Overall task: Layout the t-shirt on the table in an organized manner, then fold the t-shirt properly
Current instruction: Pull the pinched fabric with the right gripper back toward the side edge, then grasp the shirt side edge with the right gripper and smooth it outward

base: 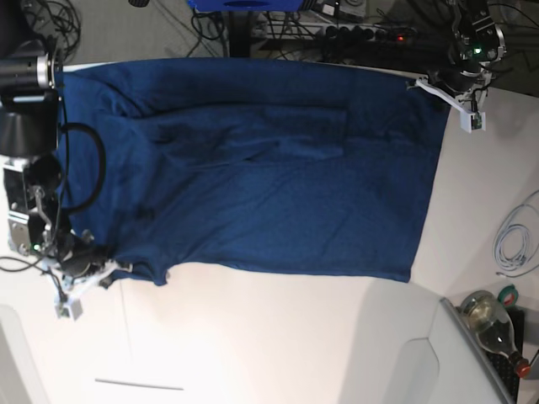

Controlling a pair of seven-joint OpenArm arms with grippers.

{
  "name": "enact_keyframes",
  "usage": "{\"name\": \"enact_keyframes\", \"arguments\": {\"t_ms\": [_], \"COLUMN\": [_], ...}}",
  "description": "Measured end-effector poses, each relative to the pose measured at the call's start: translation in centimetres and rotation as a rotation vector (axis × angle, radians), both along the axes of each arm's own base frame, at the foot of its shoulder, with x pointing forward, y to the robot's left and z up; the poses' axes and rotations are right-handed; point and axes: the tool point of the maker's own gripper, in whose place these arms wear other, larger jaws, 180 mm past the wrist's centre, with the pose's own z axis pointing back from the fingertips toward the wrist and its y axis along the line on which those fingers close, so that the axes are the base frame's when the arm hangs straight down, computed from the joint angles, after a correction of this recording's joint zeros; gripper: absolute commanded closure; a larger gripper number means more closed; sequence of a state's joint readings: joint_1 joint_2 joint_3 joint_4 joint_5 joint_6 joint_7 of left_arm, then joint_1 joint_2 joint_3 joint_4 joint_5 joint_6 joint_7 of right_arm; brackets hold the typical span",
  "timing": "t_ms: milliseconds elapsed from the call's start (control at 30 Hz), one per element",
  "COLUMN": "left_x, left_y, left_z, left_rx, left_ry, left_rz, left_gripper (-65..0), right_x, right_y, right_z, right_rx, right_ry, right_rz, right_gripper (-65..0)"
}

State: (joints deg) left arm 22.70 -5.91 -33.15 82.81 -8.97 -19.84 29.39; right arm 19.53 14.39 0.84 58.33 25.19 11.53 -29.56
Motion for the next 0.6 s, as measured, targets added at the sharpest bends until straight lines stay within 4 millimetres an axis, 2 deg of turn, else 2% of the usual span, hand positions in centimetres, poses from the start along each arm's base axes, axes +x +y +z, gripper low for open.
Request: {"name": "enact_keyframes", "arguments": {"t_ms": [167, 400, 500, 533, 600], "left_x": [2.0, 2.2, 2.3, 2.3, 2.5], "left_y": [-0.2, -0.2, -0.3, -0.3, -0.3], "left_z": [2.2, 2.6, 2.6, 2.6, 2.6], "left_rx": [0.026, 0.032, 0.029, 0.028, 0.03], "left_ry": [-0.069, -0.08, -0.082, -0.081, -0.085], "left_rz": [-0.026, -0.032, -0.032, -0.033, -0.03], "left_gripper": [0.0, 0.0, 0.0, 0.0, 0.0], "right_x": [-2.8, -8.3, -11.2, -11.9, -13.1], "right_y": [1.4, 5.4, 8.0, 8.9, 10.3], "right_z": [-0.7, -3.2, -4.3, -4.5, -4.6], "right_rx": [-0.002, 0.048, 0.067, 0.07, 0.076], "right_ry": [0.016, 0.068, 0.104, 0.117, 0.152], "right_rz": [0.039, 0.09, 0.147, 0.17, 0.213], "right_gripper": [0.0, 0.0, -0.6, -3.3, -12.8]}}
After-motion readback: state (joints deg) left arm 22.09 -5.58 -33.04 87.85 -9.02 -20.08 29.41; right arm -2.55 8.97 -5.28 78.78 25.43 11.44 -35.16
